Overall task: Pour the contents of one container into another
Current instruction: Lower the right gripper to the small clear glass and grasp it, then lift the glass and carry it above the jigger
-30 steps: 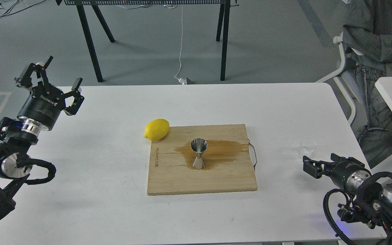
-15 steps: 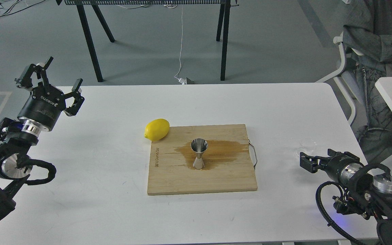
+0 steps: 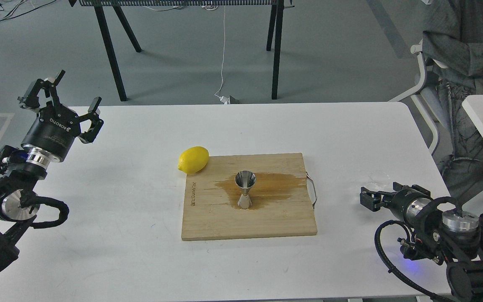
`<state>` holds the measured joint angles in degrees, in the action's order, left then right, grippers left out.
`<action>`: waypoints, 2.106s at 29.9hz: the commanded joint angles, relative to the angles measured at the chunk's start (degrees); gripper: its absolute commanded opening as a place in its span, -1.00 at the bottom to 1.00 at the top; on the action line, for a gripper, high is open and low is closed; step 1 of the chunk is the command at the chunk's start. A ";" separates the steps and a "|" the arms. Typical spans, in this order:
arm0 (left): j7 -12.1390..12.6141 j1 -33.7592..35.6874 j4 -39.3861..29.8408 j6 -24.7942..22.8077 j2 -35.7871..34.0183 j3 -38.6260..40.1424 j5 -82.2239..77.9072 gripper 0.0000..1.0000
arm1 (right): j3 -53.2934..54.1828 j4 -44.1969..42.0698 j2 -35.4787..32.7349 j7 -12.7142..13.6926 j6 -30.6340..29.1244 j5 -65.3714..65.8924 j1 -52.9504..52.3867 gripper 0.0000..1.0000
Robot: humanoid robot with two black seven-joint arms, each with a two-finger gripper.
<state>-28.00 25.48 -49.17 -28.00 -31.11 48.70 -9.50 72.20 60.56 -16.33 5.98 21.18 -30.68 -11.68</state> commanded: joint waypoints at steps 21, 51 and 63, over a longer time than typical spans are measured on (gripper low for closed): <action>0.00 -0.17 0.65 0.00 0.00 0.00 0.00 0.84 | -0.57 -1.85 0.25 0.00 -0.71 1.50 -1.51 0.24; 0.00 -0.26 1.36 0.00 0.61 0.00 0.00 0.84 | -0.74 7.10 0.07 0.09 -0.71 5.54 -1.33 -0.38; 0.00 -0.26 1.36 0.00 1.84 -0.09 0.00 0.84 | -8.03 21.97 -2.21 0.88 -0.09 25.31 -6.95 -0.40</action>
<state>-28.00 25.22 -47.79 -28.00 -29.32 48.64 -9.49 66.83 80.83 -18.51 6.78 21.03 -8.69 -16.40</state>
